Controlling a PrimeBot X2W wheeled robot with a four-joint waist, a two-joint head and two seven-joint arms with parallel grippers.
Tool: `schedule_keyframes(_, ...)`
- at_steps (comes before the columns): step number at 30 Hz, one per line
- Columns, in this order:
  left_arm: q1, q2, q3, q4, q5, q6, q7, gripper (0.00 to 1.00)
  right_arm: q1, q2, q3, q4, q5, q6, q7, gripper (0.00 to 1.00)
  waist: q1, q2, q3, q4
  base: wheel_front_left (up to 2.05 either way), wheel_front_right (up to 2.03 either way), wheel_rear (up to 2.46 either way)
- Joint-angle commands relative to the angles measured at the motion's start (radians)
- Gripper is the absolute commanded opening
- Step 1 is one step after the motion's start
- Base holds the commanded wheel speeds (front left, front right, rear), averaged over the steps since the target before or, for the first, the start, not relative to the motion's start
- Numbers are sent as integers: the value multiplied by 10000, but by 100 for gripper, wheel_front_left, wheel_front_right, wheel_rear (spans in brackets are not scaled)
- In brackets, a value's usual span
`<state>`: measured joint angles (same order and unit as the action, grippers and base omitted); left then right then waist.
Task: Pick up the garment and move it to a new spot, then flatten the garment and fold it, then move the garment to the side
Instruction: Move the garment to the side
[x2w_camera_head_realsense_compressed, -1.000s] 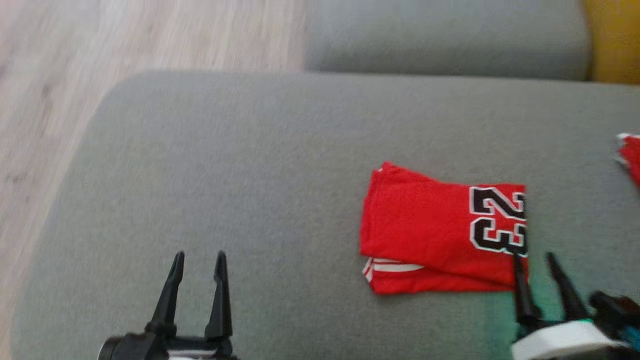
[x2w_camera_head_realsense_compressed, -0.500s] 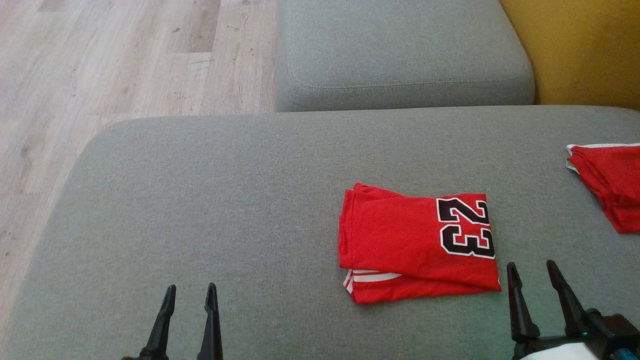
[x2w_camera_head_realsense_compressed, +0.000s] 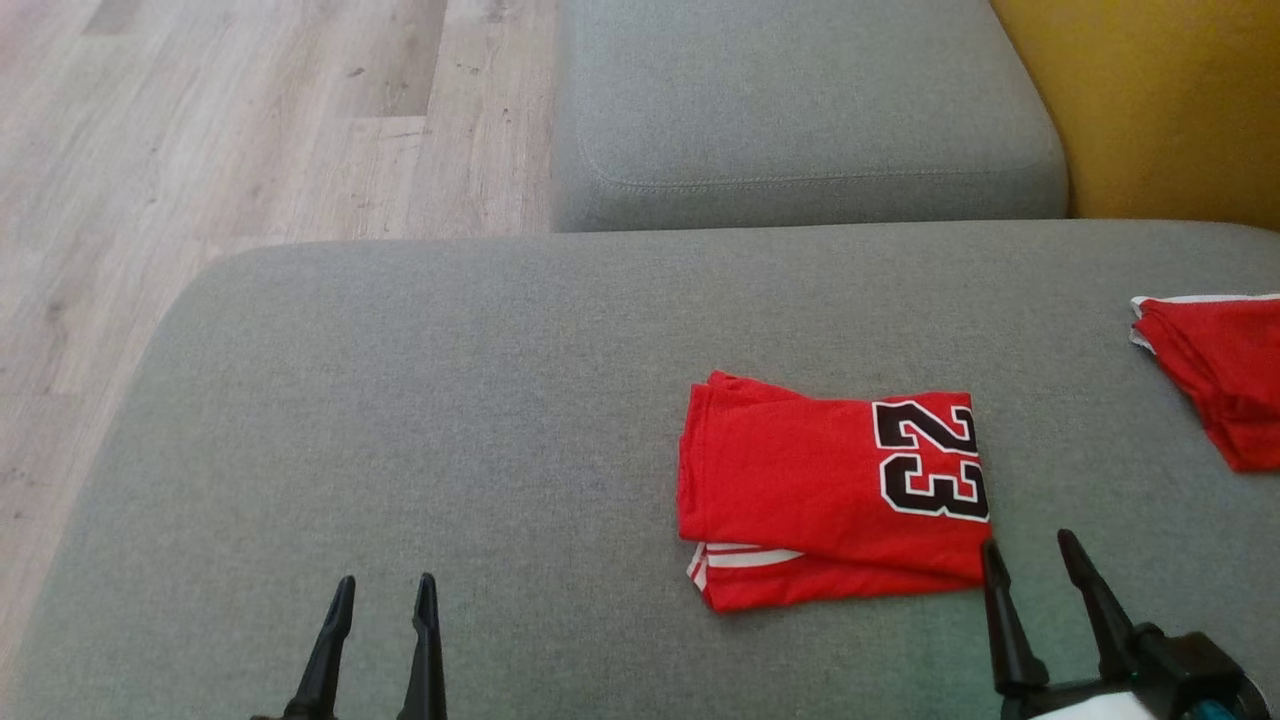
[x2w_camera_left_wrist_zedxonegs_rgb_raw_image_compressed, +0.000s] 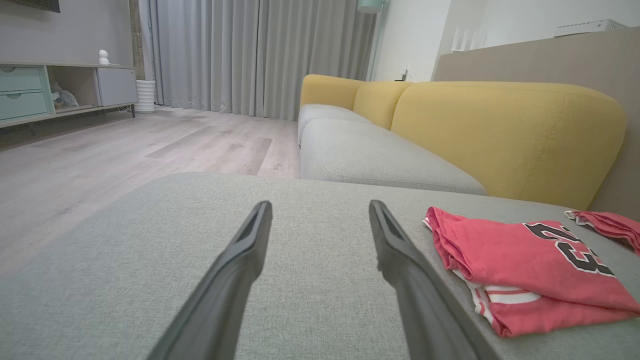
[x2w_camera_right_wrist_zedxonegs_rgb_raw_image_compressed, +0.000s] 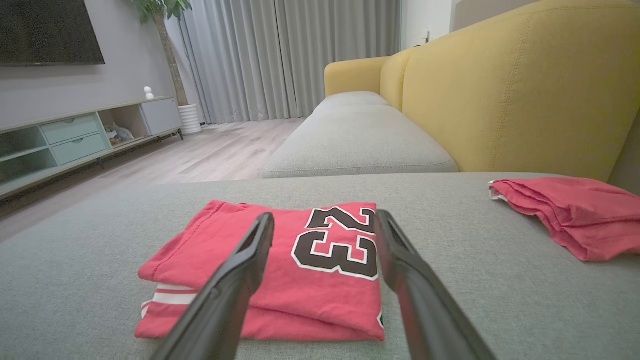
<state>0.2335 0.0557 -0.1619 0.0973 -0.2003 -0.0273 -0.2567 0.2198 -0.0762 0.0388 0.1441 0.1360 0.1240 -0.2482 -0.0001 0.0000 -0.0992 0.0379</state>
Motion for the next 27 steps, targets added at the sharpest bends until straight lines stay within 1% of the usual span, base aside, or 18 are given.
schedule_keyframes(1,-272,-54,333,-225,-18,-24,-51,100,-207,-64,287,-225,-105,67,-135,100,1,0,-42,6,0,0,0)
schedule_keyframes(13,-226,-54,224,-100,-93,-90,-51,100,-126,-25,373,-114,-128,67,-135,100,1,0,-111,27,0,0,0)
schedule_keyframes(15,-251,-55,191,-124,-95,-93,-51,100,-136,3,432,-42,110,67,-135,100,1,0,-45,24,0,0,0)
schedule_keyframes(19,-330,-55,80,-184,-106,-163,-51,100,-409,-95,643,335,563,67,-135,100,1,0,192,6,0,0,0)
schedule_keyframes(23,-478,-55,1,-326,-80,-120,-51,100,-970,-266,644,710,832,67,-135,100,1,0,542,-1,0,0,0)
schedule_keyframes(26,-592,-55,-84,-403,-72,-89,-51,100,-1521,-408,595,1346,929,67,-135,100,1,0,884,17,0,0,0)
schedule_keyframes(27,-697,-55,-173,-426,-49,-90,-51,100,-2014,-522,496,1863,990,67,-135,100,1,0,1174,62,0,0,0)
